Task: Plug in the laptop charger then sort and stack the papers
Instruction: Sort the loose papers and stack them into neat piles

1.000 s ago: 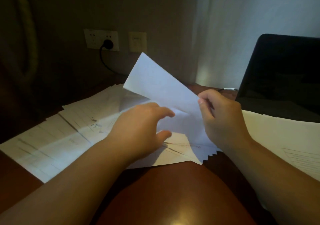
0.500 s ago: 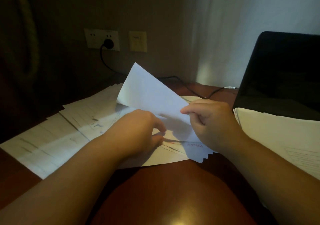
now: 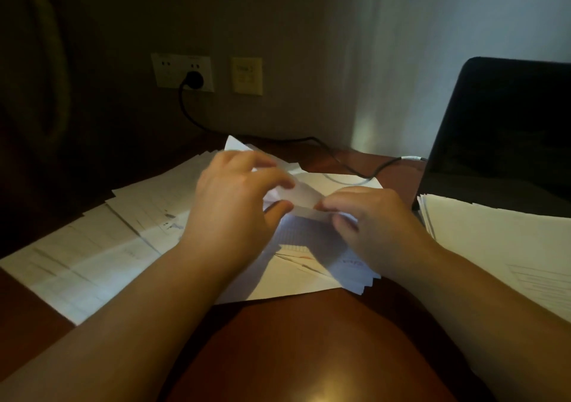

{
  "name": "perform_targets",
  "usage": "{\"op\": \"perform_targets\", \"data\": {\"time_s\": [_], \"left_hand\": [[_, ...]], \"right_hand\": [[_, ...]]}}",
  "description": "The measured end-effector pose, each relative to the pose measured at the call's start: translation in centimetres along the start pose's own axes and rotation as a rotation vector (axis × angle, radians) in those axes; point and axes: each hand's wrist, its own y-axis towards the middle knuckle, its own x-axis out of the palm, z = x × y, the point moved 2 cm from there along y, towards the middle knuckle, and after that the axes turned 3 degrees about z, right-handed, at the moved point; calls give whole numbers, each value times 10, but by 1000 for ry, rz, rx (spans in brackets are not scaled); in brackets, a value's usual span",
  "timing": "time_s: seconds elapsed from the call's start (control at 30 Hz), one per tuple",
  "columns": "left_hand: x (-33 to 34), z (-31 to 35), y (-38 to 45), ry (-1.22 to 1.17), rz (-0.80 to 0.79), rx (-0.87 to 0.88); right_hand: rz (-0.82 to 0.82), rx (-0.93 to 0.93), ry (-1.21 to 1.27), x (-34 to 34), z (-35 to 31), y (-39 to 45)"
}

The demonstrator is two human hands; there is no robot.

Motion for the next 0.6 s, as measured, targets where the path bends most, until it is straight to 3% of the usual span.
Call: {"op": "perform_targets", "data": {"time_s": [0.1, 0.17, 0.27, 0.33, 0.4, 0.5, 0.6], "left_hand": [[-18, 7, -1, -2, 252, 24], [-23, 9, -2, -77, 305, 66], [-16, 9, -2, -243, -5, 48], [-6, 9, -4, -160, -275, 30], [5, 7, -8, -47, -447, 42], [14, -1, -13, 16, -607, -50], [17, -4, -15, 5, -640, -64]], "right_hand": [[71, 4, -13, -3, 0, 0], [117, 32, -2, -5, -1, 0], [187, 96, 49, -6, 3, 0], [220, 133, 88, -6, 4, 1], [255, 154, 96, -6, 5, 2], [309, 186, 71, -7, 3, 3], [334, 215, 111, -8, 1, 2]]}}
